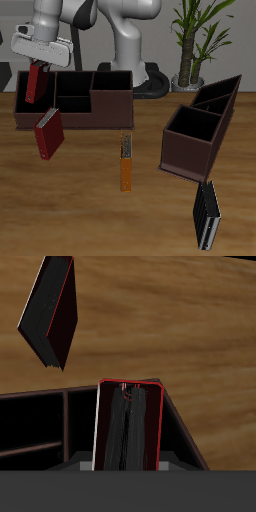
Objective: Place the left red book into the back desk caddy's left compartment
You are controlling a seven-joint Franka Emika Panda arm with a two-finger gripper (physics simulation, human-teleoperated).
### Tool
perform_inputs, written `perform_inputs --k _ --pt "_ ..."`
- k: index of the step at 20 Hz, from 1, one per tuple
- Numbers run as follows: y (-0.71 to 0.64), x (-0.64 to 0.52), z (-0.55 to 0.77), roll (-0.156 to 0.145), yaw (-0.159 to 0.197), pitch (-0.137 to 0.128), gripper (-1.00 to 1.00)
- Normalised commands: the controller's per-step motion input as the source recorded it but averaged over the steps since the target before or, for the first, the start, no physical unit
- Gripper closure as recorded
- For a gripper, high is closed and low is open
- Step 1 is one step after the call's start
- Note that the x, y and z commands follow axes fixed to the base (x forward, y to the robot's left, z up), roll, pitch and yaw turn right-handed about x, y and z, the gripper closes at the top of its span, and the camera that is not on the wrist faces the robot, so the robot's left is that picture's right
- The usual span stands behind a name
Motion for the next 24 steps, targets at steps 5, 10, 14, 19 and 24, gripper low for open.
perform_inputs --k 5,10,14,19,24 --pt "-0.02 0.0 -0.2 0.0 -0.027 0.018 1.0" --pt "0.04 0.04 -0.21 0.001 0.0 0.024 1.0" --pt "0.03 0.0 -0.12 0.005 -0.004 0.013 1.0" --pt "-0.03 0.04 -0.23 -0.017 0.009 0.036 1.0" --pt "-0.07 0.02 -0.18 -0.03 -0.011 0.054 -1.0"
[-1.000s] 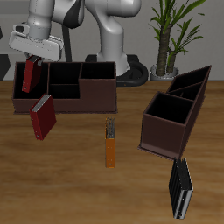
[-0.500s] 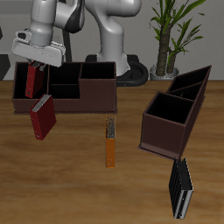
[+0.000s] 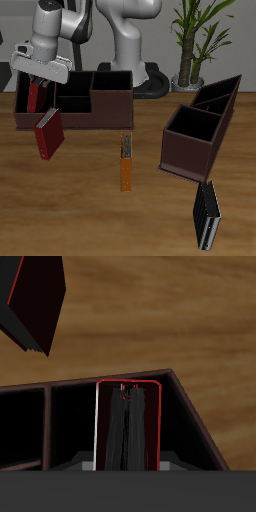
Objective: Place the left red book into the back desk caddy's left compartment
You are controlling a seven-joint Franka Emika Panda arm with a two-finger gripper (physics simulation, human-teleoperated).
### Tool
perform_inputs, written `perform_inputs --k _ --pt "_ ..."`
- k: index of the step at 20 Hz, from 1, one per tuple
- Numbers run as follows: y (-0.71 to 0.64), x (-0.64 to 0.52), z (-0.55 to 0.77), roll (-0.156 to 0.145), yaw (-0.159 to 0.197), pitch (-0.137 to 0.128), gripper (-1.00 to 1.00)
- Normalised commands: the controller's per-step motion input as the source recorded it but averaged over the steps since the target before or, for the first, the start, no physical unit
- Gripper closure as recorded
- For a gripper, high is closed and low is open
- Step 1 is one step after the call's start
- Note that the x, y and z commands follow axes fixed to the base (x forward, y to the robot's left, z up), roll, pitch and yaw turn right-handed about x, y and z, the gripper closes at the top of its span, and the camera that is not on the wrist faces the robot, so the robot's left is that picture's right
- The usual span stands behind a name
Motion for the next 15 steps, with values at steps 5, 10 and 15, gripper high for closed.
perform_inputs --k 5,10,15 --pt "-0.11 0.01 -0.08 -0.055 -0.046 0.048 -1.0" --pt "-0.02 -0.03 0.04 -0.014 -0.008 0.0 -1.0" --pt "0.07 -0.04 0.09 0.013 0.019 -0.013 -1.0"
